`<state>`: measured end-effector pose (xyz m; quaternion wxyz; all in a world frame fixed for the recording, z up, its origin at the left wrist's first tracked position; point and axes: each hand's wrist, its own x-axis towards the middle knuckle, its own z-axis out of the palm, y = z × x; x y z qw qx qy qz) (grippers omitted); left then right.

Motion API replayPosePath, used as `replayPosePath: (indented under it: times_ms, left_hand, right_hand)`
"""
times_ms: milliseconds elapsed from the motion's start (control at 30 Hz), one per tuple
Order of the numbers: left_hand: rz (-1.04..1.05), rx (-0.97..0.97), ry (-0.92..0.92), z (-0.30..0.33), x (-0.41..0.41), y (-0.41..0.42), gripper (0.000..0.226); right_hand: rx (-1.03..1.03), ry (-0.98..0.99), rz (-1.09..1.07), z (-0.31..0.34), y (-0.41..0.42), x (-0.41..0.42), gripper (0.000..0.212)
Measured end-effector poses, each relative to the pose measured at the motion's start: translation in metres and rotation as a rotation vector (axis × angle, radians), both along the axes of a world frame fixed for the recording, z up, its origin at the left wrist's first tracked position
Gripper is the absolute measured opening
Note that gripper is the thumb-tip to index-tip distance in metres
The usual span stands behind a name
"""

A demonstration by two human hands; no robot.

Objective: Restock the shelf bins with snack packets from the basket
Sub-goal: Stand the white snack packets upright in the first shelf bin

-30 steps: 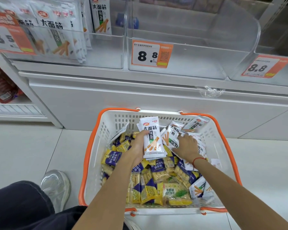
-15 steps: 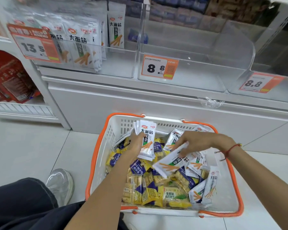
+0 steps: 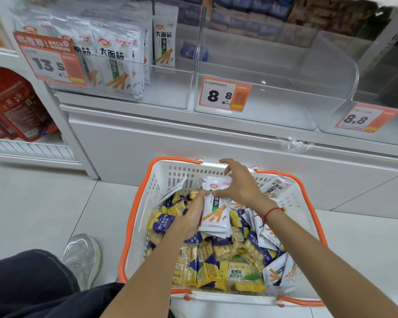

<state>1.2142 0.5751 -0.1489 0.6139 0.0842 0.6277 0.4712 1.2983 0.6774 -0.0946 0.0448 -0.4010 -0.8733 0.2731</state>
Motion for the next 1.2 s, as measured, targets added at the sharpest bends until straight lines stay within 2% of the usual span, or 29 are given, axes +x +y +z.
replayPosePath:
  times_ms: [100, 200, 300, 367, 433, 533, 733, 833, 933, 1067, 1200]
  left_hand:
    - [0.113, 0.080, -0.094, -0.005, -0.001, 0.003, 0.036]
    - [0.265, 0.165, -0.113, 0.010, -0.009, 0.009, 0.031]
    - [0.306, 0.241, -0.070, 0.028, -0.018, 0.009, 0.034]
    - [0.303, 0.282, -0.082, 0.043, -0.022, 0.008, 0.034]
    - [0.323, 0.337, -0.116, 0.061, -0.028, 0.009, 0.035]
    - [0.345, 0.400, -0.066, 0.087, -0.041, 0.007, 0.037]
    - [0.282, 0.421, 0.264, 0.118, -0.070, -0.017, 0.033]
    - [0.272, 0.501, 0.331, 0.147, -0.094, -0.023, 0.026]
    - [0.189, 0.614, 0.415, 0.185, -0.126, -0.029, 0.017]
    - [-0.006, 0.638, 0.715, 0.236, -0.167, -0.050, 0.037]
    - [-0.088, 0.639, 0.857, 0.274, -0.190, -0.051, 0.045]
  right_hand:
    - [0.000, 0.131, -0.179, -0.014, -0.008, -0.003, 0.078]
    - [-0.260, 0.241, -0.319, -0.012, -0.019, -0.008, 0.069]
    - [-0.526, 0.186, -0.247, 0.002, -0.033, -0.018, 0.065]
    - [-0.549, 0.213, -0.186, 0.015, -0.039, -0.028, 0.056]
    - [-0.523, 0.274, -0.162, 0.031, -0.041, -0.037, 0.044]
    - [-0.480, 0.299, -0.109, 0.051, -0.038, -0.049, 0.054]
    - [-0.242, 0.269, 0.156, 0.107, -0.054, -0.065, 0.051]
    - [-0.100, 0.386, 0.232, 0.128, -0.057, -0.077, 0.059]
    - [0.008, 0.569, 0.251, 0.154, -0.053, -0.092, 0.052]
    - [0.165, 0.611, 0.270, 0.177, -0.049, -0.114, 0.069]
    - [0.197, 0.661, 0.265, 0.186, -0.049, -0.132, 0.069]
